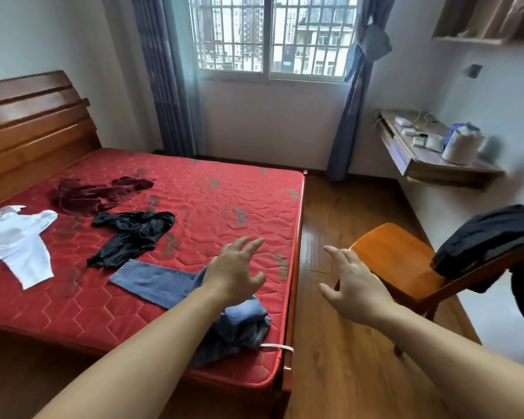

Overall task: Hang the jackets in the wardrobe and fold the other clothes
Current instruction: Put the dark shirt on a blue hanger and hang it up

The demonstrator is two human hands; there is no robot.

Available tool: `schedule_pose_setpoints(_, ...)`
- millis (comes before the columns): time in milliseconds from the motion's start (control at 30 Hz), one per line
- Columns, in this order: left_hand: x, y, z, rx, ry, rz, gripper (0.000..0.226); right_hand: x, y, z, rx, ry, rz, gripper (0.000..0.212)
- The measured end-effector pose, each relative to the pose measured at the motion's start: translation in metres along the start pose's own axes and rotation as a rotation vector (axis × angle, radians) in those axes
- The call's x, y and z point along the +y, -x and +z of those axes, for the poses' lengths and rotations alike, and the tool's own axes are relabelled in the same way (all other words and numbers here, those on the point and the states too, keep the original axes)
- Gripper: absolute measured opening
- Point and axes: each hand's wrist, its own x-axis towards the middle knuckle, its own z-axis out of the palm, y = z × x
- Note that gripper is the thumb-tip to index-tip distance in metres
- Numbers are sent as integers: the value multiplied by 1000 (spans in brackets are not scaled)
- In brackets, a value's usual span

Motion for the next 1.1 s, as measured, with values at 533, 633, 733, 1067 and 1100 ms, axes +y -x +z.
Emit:
schedule_pose_setpoints(533,202,-157,102,-76,15,221,74,219,-67,-71,71,6,195,76)
schedule_pose_setpoints(633,225,-177,120,-98,44,256,74,243,-79,-71,68,0,221,75)
schedule_pose_setpoints(733,252,-197,140,-124,55,317,74,268,-80,-76,66,33,298,75)
schedule_pose_setpoints(1067,381,-266,184,-196,76,592,71,369,-62,-143,148,123,587,71)
schedule_pose_setpoints(1100,395,-273,188,-204,72,613,70,383,-61,-149,158,116,614,71)
